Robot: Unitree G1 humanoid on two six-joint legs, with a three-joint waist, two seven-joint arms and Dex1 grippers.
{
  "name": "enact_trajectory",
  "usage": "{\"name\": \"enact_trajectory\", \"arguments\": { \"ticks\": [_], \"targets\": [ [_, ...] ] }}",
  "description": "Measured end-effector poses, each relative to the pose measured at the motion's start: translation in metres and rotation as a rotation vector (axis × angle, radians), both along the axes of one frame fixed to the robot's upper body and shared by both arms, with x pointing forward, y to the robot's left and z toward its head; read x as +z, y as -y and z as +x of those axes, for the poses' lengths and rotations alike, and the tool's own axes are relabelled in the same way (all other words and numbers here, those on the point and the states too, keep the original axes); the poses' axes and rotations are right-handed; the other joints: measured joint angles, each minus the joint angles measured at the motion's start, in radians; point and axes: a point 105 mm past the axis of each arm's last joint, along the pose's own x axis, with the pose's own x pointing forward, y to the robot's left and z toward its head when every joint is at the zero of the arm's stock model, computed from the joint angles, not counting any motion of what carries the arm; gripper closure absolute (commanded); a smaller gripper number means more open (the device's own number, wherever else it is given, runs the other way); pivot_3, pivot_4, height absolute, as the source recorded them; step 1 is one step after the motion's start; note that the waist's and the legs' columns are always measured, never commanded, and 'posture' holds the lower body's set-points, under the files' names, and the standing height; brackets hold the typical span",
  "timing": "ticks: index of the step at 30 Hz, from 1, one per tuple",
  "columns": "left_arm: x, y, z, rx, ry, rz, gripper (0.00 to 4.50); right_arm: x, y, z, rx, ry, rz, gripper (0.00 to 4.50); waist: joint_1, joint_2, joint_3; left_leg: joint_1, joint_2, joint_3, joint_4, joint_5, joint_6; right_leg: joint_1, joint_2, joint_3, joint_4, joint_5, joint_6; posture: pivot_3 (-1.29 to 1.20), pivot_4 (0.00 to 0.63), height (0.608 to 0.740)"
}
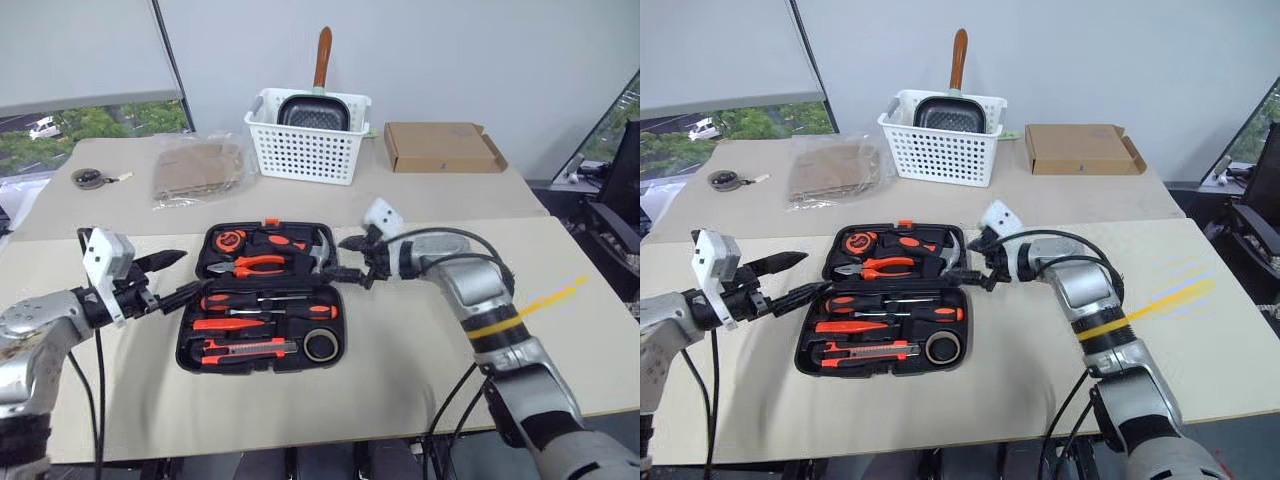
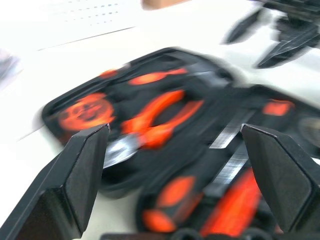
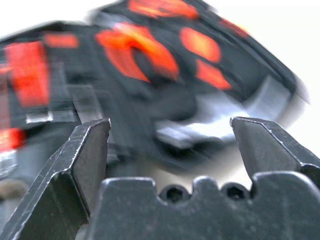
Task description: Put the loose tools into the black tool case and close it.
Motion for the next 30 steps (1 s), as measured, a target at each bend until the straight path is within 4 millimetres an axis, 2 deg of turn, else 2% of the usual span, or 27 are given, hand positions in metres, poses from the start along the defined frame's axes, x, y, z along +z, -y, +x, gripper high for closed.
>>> {"name": "enact_trajectory", "arguments": {
  "ticks": [4, 7, 9, 12, 17, 18, 23, 26, 30],
  "targets": [
    [-0.002, -0.015, 0.024, 0.081, -0.056, -0.09, 0.0, -0.008, -0.005, 0.01, -0.094, -0.104, 0.08, 0.08, -0.012, 0.0, 0.0, -0.001, 0.0, 0.0, -0.002, 0.001, -0.002, -0.002, 0.0, -0.001, 0.008, 0.003, -0.004, 0.0, 0.15, 0.7],
    [-0.011, -0.022, 0.036, 0.124, -0.134, -0.133, 0.0, -0.009, -0.015, 0.01, -0.102, -0.171, 0.142, 0.79, -0.024, 0.0, 0.0, -0.001, 0.0, 0.0, -0.002, 0.001, -0.002, -0.001, 0.0, -0.001, 0.007, 0.002, -0.003, 0.0, 0.15, 0.7],
    [-0.021, -0.024, 0.039, 0.139, -0.197, -0.137, 0.0, -0.012, -0.017, 0.01, -0.111, -0.191, 0.143, 1.38, -0.027, 0.0, 0.0, -0.001, -0.001, 0.0, -0.002, 0.001, -0.001, -0.001, 0.0, 0.0, 0.007, 0.0, 0.0, 0.0, 0.15, 0.7],
    [-0.034, -0.033, 0.043, 0.196, -0.276, -0.155, 0.0, -0.012, -0.023, 0.01, -0.102, -0.197, 0.152, 2.61, -0.029, -0.001, 0.0, -0.001, -0.001, 0.0, -0.002, 0.0, 0.0, -0.001, 0.0, 0.0, 0.007, 0.0, 0.0, 0.0, 0.15, 0.7],
    [-0.04, -0.04, 0.043, 0.229, -0.339, -0.193, 0.0, -0.006, -0.029, 0.013, -0.099, -0.193, 0.158, 4.26, -0.03, -0.001, 0.0, 0.0, 0.0, -0.001, -0.001, 0.001, -0.001, -0.001, -0.001, 0.0, 0.008, 0.0, 0.001, 0.0, 0.15, 0.7],
    [-0.041, -0.039, 0.042, 0.227, -0.35, -0.202, 0.0, -0.005, -0.029, 0.014, -0.102, -0.194, 0.16, 4.46, -0.031, -0.001, 0.0, 0.001, 0.0, -0.001, -0.001, 0.001, -0.001, -0.001, -0.001, 0.0, 0.008, 0.0, 0.001, 0.0, 0.15, 0.7],
    [-0.044, -0.038, 0.039, 0.209, -0.383, -0.247, 0.0, -0.005, -0.03, 0.015, -0.107, -0.193, 0.163, 4.46, -0.03, -0.001, 0.0, 0.002, 0.0, -0.001, -0.001, 0.001, -0.002, -0.001, -0.001, 0.0, 0.007, 0.0, 0.001, 0.0, 0.15, 0.7],
    [-0.043, -0.038, 0.038, 0.209, -0.385, -0.264, 0.7, -0.005, -0.03, 0.016, -0.109, -0.195, 0.162, 4.5, -0.03, -0.001, 0.0, 0.002, 0.0, -0.001, -0.002, 0.001, -0.002, -0.001, -0.001, 0.0, 0.008, 0.0, 0.0, 0.0, 0.15, 0.7],
    [-0.048, -0.032, 0.038, 0.192, -0.403, -0.287, 2.28, -0.005, -0.031, 0.017, -0.111, -0.195, 0.162, 4.5, -0.031, -0.001, 0.0, 0.002, 0.0, -0.001, -0.001, 0.001, -0.002, -0.001, -0.001, 0.001, 0.008, 0.0, 0.0, 0.0, 0.15, 0.7]
  ]
}}
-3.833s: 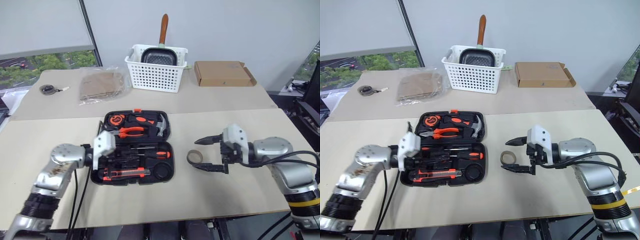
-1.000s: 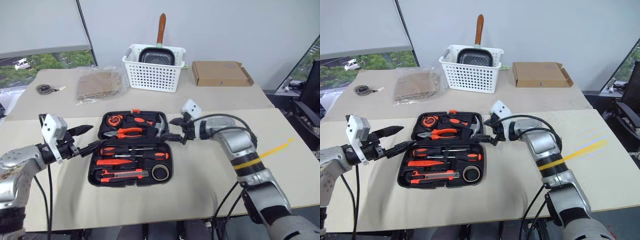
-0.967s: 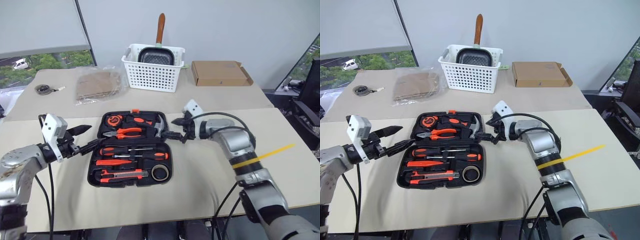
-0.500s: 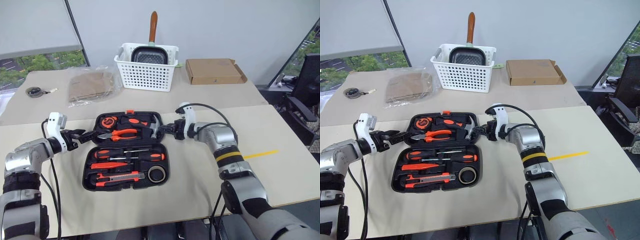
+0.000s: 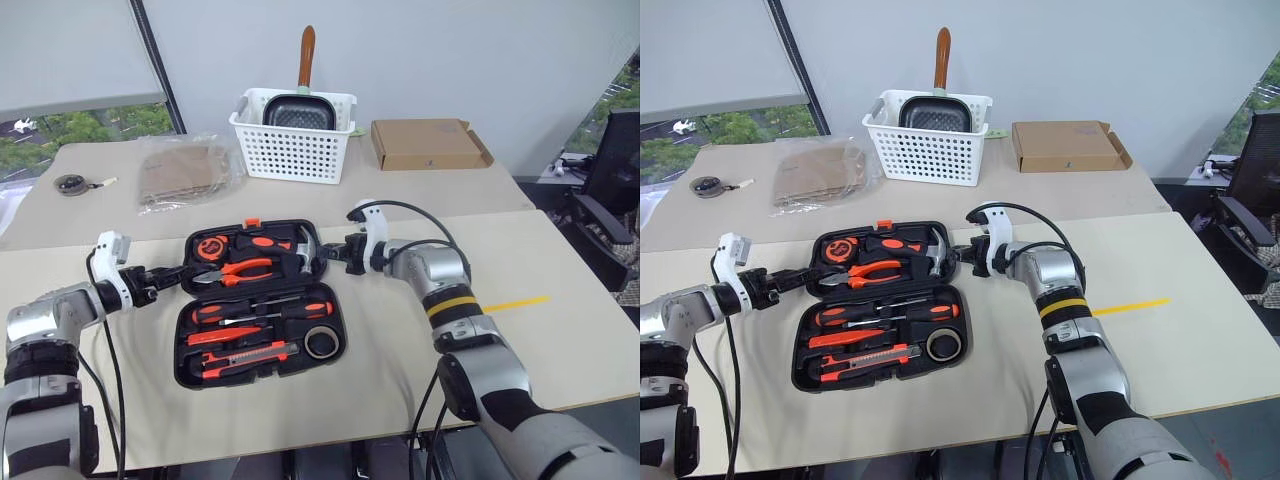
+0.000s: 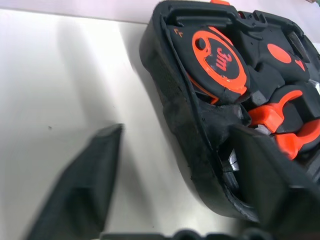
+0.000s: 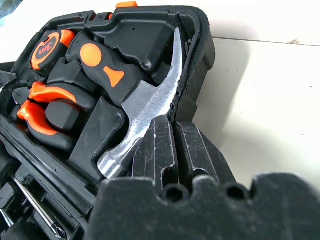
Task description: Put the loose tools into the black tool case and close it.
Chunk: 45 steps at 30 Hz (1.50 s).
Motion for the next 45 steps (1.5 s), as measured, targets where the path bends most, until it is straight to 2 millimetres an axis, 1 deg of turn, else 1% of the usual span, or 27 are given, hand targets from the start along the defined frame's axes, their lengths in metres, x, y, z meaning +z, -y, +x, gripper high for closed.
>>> {"name": "enact_trajectory", "arguments": {
  "ticks": [1, 2, 3, 4, 6, 9, 12, 15, 17, 20, 24, 26, 30, 33, 35, 38, 42, 45],
  "targets": [
    [0.001, 0.003, 0.0, -0.011, 0.005, -0.007, 2.69, 0.0, 0.0, 0.0, -0.001, 0.001, -0.001, 4.5, 0.0, 0.0, 0.0, 0.0, 0.0, 0.0, 0.0, 0.0, 0.0, 0.0, 0.0, 0.0, 0.0, 0.0, 0.0, 0.0, 0.15, 0.7],
    [0.002, 0.005, 0.0, -0.021, 0.011, -0.015, 2.94, 0.0, 0.0, 0.0, -0.002, 0.003, -0.003, 4.5, 0.001, 0.0, 0.0, 0.0, 0.0, 0.0, 0.0, 0.0, 0.0, 0.0, 0.0, 0.0, 0.0, 0.0, 0.0, 0.0, 0.15, 0.7],
    [0.003, 0.006, 0.0, -0.027, 0.016, -0.019, 3.48, 0.0, 0.0, 0.001, -0.003, 0.004, -0.004, 4.5, 0.001, 0.0, 0.0, 0.0, 0.0, 0.0, 0.0, 0.0, 0.0, 0.0, 0.0, 0.0, 0.0, 0.0, 0.0, 0.0, 0.15, 0.7],
    [0.004, 0.007, 0.001, -0.027, 0.02, -0.022, 3.87, 0.0, 0.0, 0.001, -0.005, 0.006, -0.005, 4.5, 0.001, 0.0, 0.0, 0.0, 0.0, 0.0, 0.0, 0.0, 0.0, 0.0, 0.0, 0.0, 0.0, 0.0, 0.0, 0.0, 0.15, 0.7],
    [0.007, 0.005, 0.0, -0.015, 0.028, -0.046, 4.47, 0.001, 0.001, 0.002, -0.009, 0.014, -0.004, 4.5, 0.002, 0.0, 0.0, 0.001, 0.0, 0.0, 0.0, 0.0, 0.0, 0.0, 0.0, 0.0, 0.0, 0.0, 0.0, 0.0, 0.15, 0.7],
    [0.011, 0.005, 0.001, -0.013, 0.037, -0.062, 4.47, 0.005, 0.001, 0.004, -0.015, 0.039, 0.002, 4.5, 0.002, 0.0, 0.0, 0.001, 0.0, 0.0, 0.0, 0.0, -0.001, 0.0, 0.0, 0.0, 0.0, 0.0, 0.0, 0.0, 0.15, 0.7],
    [0.012, 0.01, 0.0, -0.03, 0.031, -0.073, 4.47, 0.007, 0.006, 0.007, -0.029, 0.048, 0.006, 4.5, 0.007, 0.0, 0.0, 0.0, -0.001, 0.0, 0.0, 0.0, -0.001, 0.0, -0.001, 0.0, 0.0, 0.0, 0.0, 0.0, 0.15, 0.7],
    [0.018, 0.02, 0.002, -0.071, 0.06, -0.088, 4.47, 0.015, 0.015, 0.014, -0.058, 0.089, 0.015, 4.5, 0.012, 0.0, 0.001, -0.004, -0.001, -0.001, 0.0, 0.001, 0.0, -0.001, -0.001, -0.001, 0.0, 0.0, 0.0, 0.0, 0.15, 0.7],
    [0.023, 0.03, 0.004, -0.101, 0.094, -0.095, 4.47, 0.022, 0.023, 0.019, -0.078, 0.134, 0.023, 4.5, 0.016, -0.001, 0.001, -0.005, -0.002, -0.001, 0.0, 0.001, 0.0, -0.001, -0.002, -0.001, 0.0, 0.002, -0.003, 0.0, 0.15, 0.7],
    [0.036, 0.047, 0.017, -0.125, 0.18, -0.084, 4.47, 0.036, 0.039, 0.027, -0.111, 0.208, 0.033, 4.5, 0.017, -0.002, 0.003, -0.008, -0.003, -0.001, 0.0, 0.002, -0.001, -0.002, -0.002, -0.001, -0.002, 0.003, -0.005, 0.0, 0.15, 0.7],
    [0.055, 0.062, 0.033, -0.132, 0.312, -0.01, 4.47, 0.052, 0.051, 0.033, -0.125, 0.305, 0.043, 4.5, 0.007, -0.003, 0.004, -0.011, -0.004, 0.0, -0.001, 0.004, -0.004, -0.005, -0.002, -0.002, -0.003, 0.005, -0.006, 0.0, 0.15, 0.7],
    [0.062, 0.066, 0.039, -0.124, 0.376, 0.037, 4.47, 0.059, 0.054, 0.035, -0.129, 0.344, 0.054, 4.5, 0.002, -0.003, 0.004, -0.011, -0.004, 0.001, -0.002, 0.004, -0.004, -0.005, -0.002, -0.002, -0.003, 0.005, -0.006, 0.0, 0.15, 0.7],
    [0.07, 0.073, 0.045, -0.122, 0.507, 0.171, 4.47, 0.067, 0.061, 0.036, -0.131, 0.426, 0.058, 4.5, -0.006, -0.003, 0.004, -0.012, -0.004, 0.004, -0.003, 0.004, -0.004, -0.007, -0.002, -0.002, -0.004, 0.004, -0.005, 0.0, 0.15, 0.7],
    [0.074, 0.075, 0.047, -0.129, 0.61, 0.319, 4.47, 0.072, 0.064, 0.033, -0.102, 0.518, 0.038, 4.5, -0.006, -0.003, 0.004, -0.013, -0.004, 0.008, -0.003, 0.004, -0.004, -0.009, -0.002, -0.002, -0.004, 0.004, -0.005, 0.0, 0.15, 0.7],
    [0.072, 0.076, 0.042, -0.134, 0.686, 0.43, 4.47, 0.067, 0.066, 0.024, -0.062, 0.602, 0.035, 4.5, -0.005, -0.003, 0.004, -0.011, -0.003, 0.009, -0.004, 0.003, -0.004, -0.007, -0.002, -0.002, -0.004, 0.004, -0.005, 0.0, 0.15, 0.7],
    [0.059, 0.075, 0.033, -0.156, 0.732, 0.543, 4.47, 0.045, 0.069, 0.011, -0.018, 0.68, -0.018, 4.5, -0.005, -0.003, 0.004, -0.012, -0.003, 0.011, -0.004, 0.003, -0.004, -0.008, -0.003, -0.002, -0.004, 0.004, -0.005, 0.0, 0.15, 0.7],
    [0.052, 0.072, 0.021, -0.143, 0.84, 0.687, 4.47, 0.037, 0.072, -0.007, 0.03, 0.905, -0.127, 4.5, -0.006, -0.003, 0.004, -0.009, -0.003, 0.013, -0.003, 0.003, -0.004, -0.008, -0.005, -0.002, -0.003, 0.004, -0.005, 0.0, 0.15, 0.7],
    [0.045, 0.071, 0.015, -0.12, 0.919, 0.794, 4.47, 0.029, 0.072, -0.015, 0.041, 1.009, -0.193, 4.5, -0.007, -0.003, 0.004, -0.008, -0.002, 0.013, -0.003, 0.002, -0.002, -0.008, -0.005, -0.001, -0.002, 0.005, -0.005, 0.0, 0.15, 0.7]
  ]
}}
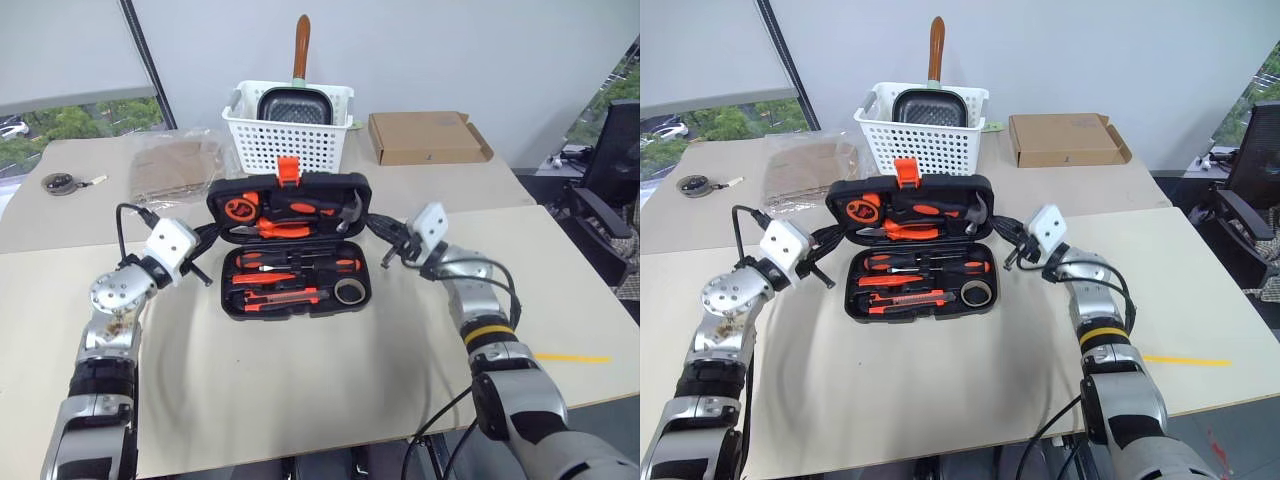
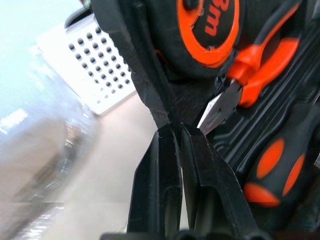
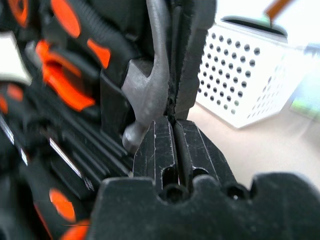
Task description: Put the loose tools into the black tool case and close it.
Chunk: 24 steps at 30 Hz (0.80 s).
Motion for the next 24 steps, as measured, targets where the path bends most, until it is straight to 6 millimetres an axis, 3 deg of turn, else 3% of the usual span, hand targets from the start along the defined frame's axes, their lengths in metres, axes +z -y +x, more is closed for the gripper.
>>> {"name": "enact_trajectory", "arguments": {
  "ticks": [3, 5, 6, 10, 12, 14, 15, 20, 24],
  "targets": [
    [-0.009, -0.001, -0.008, 0.008, 0.052, 0.056, 4.47, -0.005, 0.001, -0.003, -0.005, 0.055, -0.052, 4.5, 0.0, 0.0, 0.0, 0.004, 0.001, 0.0, 0.001, -0.002, 0.004, 0.0, 0.0, 0.001, 0.0, 0.0, 0.001, 0.0, 0.15, 0.7],
    [-0.017, -0.003, -0.018, 0.001, 0.067, 0.071, 3.78, -0.008, 0.002, -0.007, 0.01, 0.075, -0.088, 4.5, 0.0, 0.0, 0.0, 0.007, 0.002, 0.0, 0.001, -0.002, 0.005, 0.002, 0.0, 0.001, 0.001, -0.002, 0.004, 0.0, 0.15, 0.7],
    [-0.021, -0.003, -0.023, -0.008, 0.063, 0.076, 3.55, -0.009, 0.002, -0.009, 0.026, 0.084, -0.111, 3.8, -0.001, 0.0, 0.0, 0.009, 0.003, 0.0, 0.001, -0.002, 0.005, 0.003, 0.0, 0.001, 0.001, -0.003, 0.004, 0.0, 0.15, 0.7],
    [-0.046, 0.004, -0.055, -0.18, -0.094, 0.044, 2.09, -0.026, 0.007, -0.023, 0.1, 0.076, -0.21, 2.61, -0.003, 0.0, 0.0, 0.014, 0.006, 0.002, 0.0, -0.004, 0.005, 0.007, -0.001, 0.001, 0.001, -0.003, 0.004, 0.0, 0.15, 0.7],
    [-0.053, 0.005, -0.074, -0.264, -0.195, -0.05, 1.34, -0.044, 0.02, -0.034, 0.123, 0.02, -0.238, 1.87, 0.002, 0.001, 0.0, 0.014, 0.006, 0.002, 0.002, -0.005, 0.007, 0.007, -0.001, 0.001, 0.0, -0.004, 0.004, 0.0, 0.15, 0.7],
    [-0.059, 0.0, -0.087, -0.3, -0.287, -0.109, 0.57, -0.044, 0.035, -0.042, 0.15, 0.013, -0.283, 1.16, 0.006, 0.002, 0.0, 0.015, 0.006, 0.002, 0.002, -0.006, 0.008, 0.008, -0.002, 0.002, 0.0, -0.004, 0.004, 0.0, 0.15, 0.7],
    [-0.061, -0.002, -0.092, -0.312, -0.328, -0.145, 0.23, -0.045, 0.043, -0.048, 0.17, 0.001, -0.324, 1.15, 0.009, 0.002, 0.0, 0.015, 0.006, 0.002, 0.003, -0.006, 0.008, 0.009, -0.002, 0.002, -0.001, -0.004, 0.004, 0.0, 0.15, 0.7],
    [-0.054, -0.033, -0.098, -0.22, -0.398, -0.357, 0.11, -0.061, 0.064, -0.081, 0.298, -0.221, -0.4, 1.15, 0.019, 0.001, 0.0, 0.016, 0.011, 0.002, 0.004, -0.007, 0.006, 0.009, -0.001, -0.001, 0.0, -0.005, 0.004, 0.0, 0.15, 0.7],
    [-0.035, -0.045, -0.082, -0.176, -0.344, -0.408, 0.11, -0.06, 0.053, -0.104, 0.371, -0.436, -0.355, 1.15, 0.03, 0.001, 0.0, 0.017, 0.014, 0.002, 0.004, -0.009, -0.002, 0.009, -0.001, -0.003, 0.001, -0.005, 0.004, 0.0, 0.15, 0.7]
  ]
}}
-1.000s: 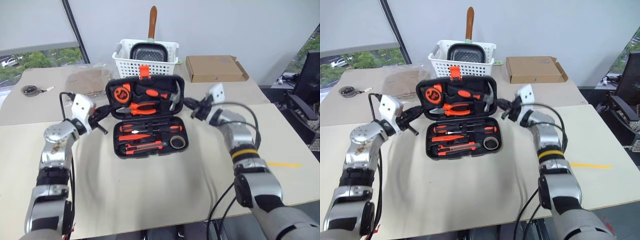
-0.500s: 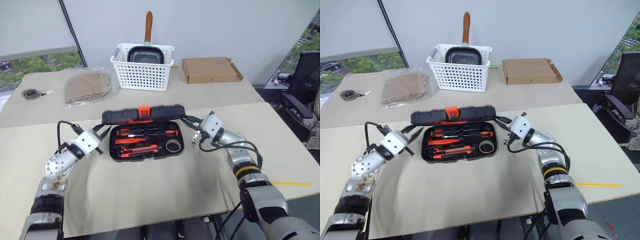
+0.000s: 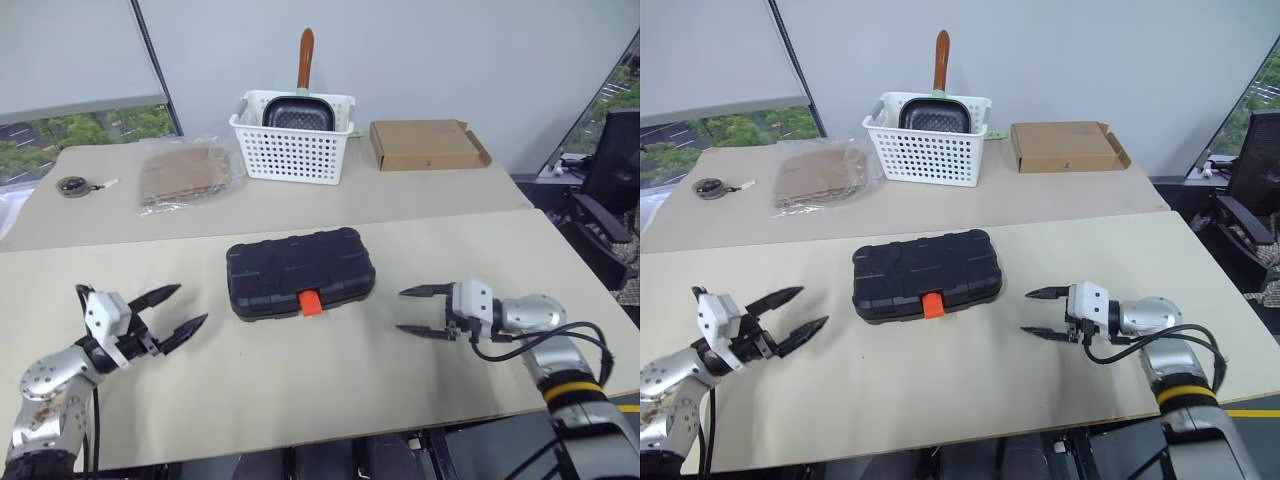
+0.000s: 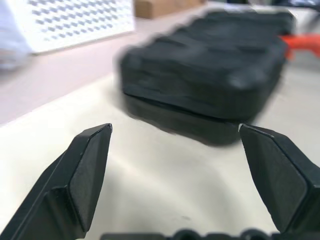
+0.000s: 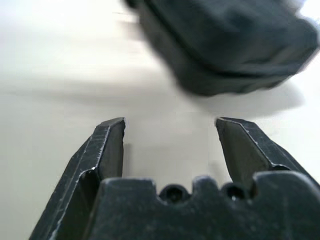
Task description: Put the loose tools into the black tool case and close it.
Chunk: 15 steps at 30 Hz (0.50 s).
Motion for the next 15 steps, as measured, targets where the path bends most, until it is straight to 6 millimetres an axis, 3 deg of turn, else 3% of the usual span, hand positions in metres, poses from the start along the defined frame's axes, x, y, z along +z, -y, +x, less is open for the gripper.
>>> {"name": "enact_trajectory", "arguments": {
  "ticks": [4, 9, 12, 15],
  "targets": [
    [0.036, 0.012, 0.029, -0.011, 0.102, -0.054, 0.11, 0.006, -0.031, -0.004, -0.029, -0.138, 0.061, 1.15, 0.011, -0.001, 0.0, 0.0, 0.001, 0.001, 0.001, 0.001, -0.002, 0.0, 0.001, -0.002, 0.0, 0.0, 0.0, 0.0, 0.15, 0.7],
    [0.08, 0.057, 0.062, -0.119, 0.216, -0.101, 0.11, 0.006, -0.065, 0.013, -0.12, -0.229, 0.147, 1.15, 0.012, -0.002, 0.0, -0.003, -0.002, 0.001, 0.002, 0.002, 0.0, -0.001, 0.002, 0.0, -0.001, 0.001, 0.001, 0.0, 0.15, 0.7],
    [0.093, 0.092, 0.078, -0.201, 0.245, -0.068, 0.11, 0.01, -0.079, 0.044, -0.226, -0.174, 0.175, 1.15, 0.004, -0.003, -0.001, -0.004, -0.003, 0.004, 0.002, 0.006, 0.006, -0.001, 0.002, 0.001, -0.002, 0.004, 0.0, 0.0, 0.15, 0.7],
    [0.081, 0.125, 0.089, -0.272, 0.206, -0.005, 0.11, 0.02, -0.079, 0.082, -0.39, -0.067, 0.215, 1.15, -0.002, -0.003, -0.001, -0.003, -0.003, 0.005, 0.002, 0.006, 0.006, -0.001, 0.003, 0.001, -0.002, 0.004, 0.0, 0.0, 0.15, 0.7]
  ]
}}
